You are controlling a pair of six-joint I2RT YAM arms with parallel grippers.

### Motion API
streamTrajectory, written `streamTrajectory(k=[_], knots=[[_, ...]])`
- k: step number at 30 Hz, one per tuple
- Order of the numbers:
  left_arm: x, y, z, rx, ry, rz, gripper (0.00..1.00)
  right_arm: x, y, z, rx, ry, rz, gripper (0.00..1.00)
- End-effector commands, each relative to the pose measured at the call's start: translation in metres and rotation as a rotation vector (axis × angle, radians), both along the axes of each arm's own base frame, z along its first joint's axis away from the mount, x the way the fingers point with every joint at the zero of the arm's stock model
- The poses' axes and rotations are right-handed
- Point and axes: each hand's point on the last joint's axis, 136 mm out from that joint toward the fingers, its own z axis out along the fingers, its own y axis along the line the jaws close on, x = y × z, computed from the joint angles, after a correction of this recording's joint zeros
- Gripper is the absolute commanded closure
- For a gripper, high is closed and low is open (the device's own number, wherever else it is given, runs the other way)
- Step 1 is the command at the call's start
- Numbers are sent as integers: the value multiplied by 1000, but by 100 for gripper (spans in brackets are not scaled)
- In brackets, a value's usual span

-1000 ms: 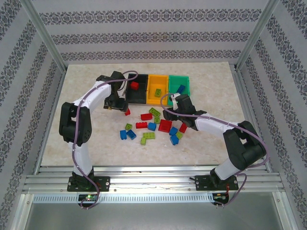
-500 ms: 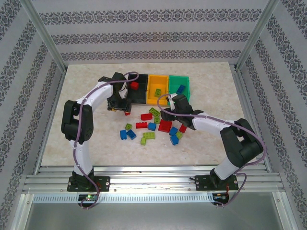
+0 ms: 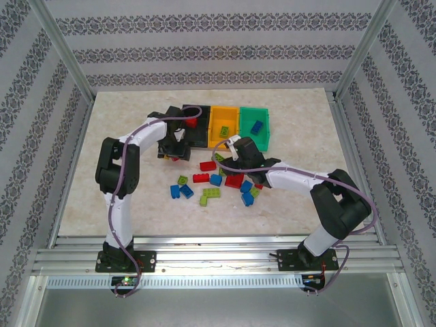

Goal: Sort the legos into containers by color
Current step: Pick up the lego from the center of the table, then place the lego in the container.

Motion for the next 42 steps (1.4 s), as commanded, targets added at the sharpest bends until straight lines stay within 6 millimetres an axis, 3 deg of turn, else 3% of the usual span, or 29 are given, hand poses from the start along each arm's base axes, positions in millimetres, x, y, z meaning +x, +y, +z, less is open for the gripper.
streamTrajectory(k=[1, 9, 17, 22, 30, 35, 42], knots=[[6, -5, -8, 36, -10, -10, 29, 4, 3, 3, -33, -26, 3, 38], [6, -4, -8, 57, -13, -21, 34, 3, 2, 4, -47, -34, 2, 38], [6, -9, -5, 28, -9, -34, 52, 3, 2, 3, -53, -30, 5, 38], [9, -12, 10, 7, -56, -47, 66, 2, 3, 3, -48, -34, 7, 38], [16, -19, 53, -56, -191, -52, 66, 5, -1, 4, -69, -50, -6, 38], [39, -24, 82, -91, -228, -25, 65, 7, -2, 5, -67, -52, -14, 38], [104, -27, 112, -27, -286, -10, 62, 6, -2, 8, -46, -55, -16, 38]])
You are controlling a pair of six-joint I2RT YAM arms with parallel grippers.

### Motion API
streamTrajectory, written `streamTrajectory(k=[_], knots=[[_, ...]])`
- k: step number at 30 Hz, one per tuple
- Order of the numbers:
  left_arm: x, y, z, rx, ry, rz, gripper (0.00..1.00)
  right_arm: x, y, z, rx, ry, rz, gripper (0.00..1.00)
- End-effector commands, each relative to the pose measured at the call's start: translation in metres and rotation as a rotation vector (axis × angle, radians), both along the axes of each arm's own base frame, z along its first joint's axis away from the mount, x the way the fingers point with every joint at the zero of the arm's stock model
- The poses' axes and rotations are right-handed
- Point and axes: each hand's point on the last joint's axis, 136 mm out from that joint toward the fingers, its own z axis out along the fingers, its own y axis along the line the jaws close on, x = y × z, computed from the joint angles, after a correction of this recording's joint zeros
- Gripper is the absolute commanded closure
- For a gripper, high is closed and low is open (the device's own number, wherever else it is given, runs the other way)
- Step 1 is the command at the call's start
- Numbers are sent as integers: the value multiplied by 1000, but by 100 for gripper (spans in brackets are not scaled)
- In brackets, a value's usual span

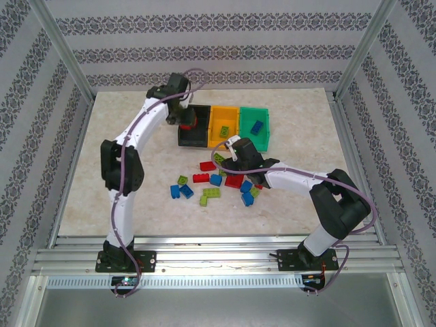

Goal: Sort the legos into containers by color
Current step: Place the lego in the container.

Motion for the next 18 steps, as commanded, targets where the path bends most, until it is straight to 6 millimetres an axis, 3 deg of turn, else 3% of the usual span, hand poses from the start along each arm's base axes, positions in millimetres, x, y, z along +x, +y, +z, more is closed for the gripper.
streamTrajectory(k=[1, 4, 5, 9, 14, 18], knots=[[2, 11, -13, 62, 87, 28, 55, 5, 2, 9, 11, -30, -6, 38], [7, 10, -4, 60, 92, 50, 36, 4, 2, 11, 16, -31, -5, 38], [5, 10, -2, 62, 94, 53, 34, 4, 1, 11, 17, -32, -9, 38], [-15, 7, 4, 69, 99, 27, 33, 4, -1, 13, 37, -29, -17, 38], [-60, -13, 5, -3, 70, -63, 33, 5, -1, 13, 76, -13, -25, 38], [-99, -15, -12, -62, 106, -109, 32, 6, -3, 12, 109, 4, -38, 38]])
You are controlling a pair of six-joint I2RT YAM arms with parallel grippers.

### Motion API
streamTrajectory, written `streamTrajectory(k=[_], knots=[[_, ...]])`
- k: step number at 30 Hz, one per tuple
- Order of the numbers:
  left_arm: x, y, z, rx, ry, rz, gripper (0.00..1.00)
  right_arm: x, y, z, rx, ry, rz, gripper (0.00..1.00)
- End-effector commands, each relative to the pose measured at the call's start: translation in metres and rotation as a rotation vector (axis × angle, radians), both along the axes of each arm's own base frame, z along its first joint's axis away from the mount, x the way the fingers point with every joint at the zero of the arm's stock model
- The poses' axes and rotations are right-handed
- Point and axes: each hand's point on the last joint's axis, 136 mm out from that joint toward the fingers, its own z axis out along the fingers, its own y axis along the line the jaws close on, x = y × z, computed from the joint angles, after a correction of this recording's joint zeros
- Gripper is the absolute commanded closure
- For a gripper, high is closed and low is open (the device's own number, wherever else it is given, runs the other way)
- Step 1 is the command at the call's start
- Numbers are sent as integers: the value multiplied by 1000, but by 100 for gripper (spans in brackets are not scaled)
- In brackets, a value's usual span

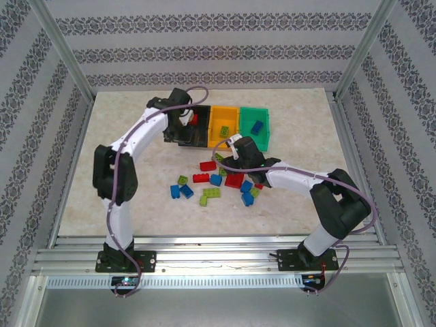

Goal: Sort the legos into containers by color
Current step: Place the lego in the container, then pick up the lego from the center of the table.

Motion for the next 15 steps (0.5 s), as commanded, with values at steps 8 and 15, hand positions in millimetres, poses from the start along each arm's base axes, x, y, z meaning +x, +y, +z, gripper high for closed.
streamTrajectory(k=[8, 15], knots=[[-63, -36, -27, -156, 56, -210, 28, 6, -10, 8, 145, 31, -51, 38], [-81, -55, -60, 89, 81, -406, 27, 6, -13, 9, 144, 27, -55, 38]])
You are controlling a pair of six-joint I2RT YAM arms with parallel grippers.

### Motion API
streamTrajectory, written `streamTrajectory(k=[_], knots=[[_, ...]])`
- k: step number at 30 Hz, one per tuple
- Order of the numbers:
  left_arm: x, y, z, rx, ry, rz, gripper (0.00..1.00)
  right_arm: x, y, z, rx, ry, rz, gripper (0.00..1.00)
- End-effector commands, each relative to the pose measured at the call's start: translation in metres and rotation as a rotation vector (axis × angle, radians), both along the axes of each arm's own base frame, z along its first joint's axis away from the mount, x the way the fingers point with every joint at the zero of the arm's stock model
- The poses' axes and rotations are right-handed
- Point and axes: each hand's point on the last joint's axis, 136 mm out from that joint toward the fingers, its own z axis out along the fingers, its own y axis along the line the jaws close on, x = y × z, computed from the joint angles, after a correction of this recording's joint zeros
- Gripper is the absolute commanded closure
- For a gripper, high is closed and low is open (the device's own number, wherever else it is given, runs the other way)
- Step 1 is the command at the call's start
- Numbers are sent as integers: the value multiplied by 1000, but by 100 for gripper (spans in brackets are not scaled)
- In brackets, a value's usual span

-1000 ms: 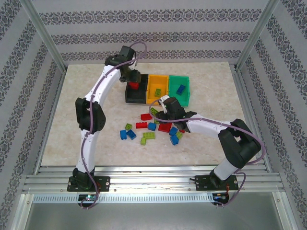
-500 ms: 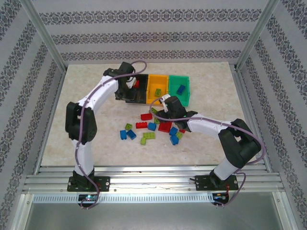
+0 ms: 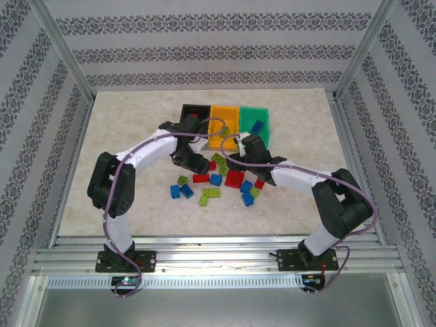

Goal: Sort the legos into containers by color
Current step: Pick up the lego from the center of the table.

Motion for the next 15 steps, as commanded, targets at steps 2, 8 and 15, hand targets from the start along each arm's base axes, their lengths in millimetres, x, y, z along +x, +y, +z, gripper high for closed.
streamTrajectory(k=[2, 8, 15], knots=[[-3, -4, -15, 115, -28, -120, 25, 0, 1, 11, 32, -25, 0, 38], [-5, -6, -21, 157, -45, -163, 12, -1, 2, 12, 43, -26, 4, 37], [-7, -10, -33, 159, -18, -184, 13, -1, 5, 12, 51, -23, 12, 38]])
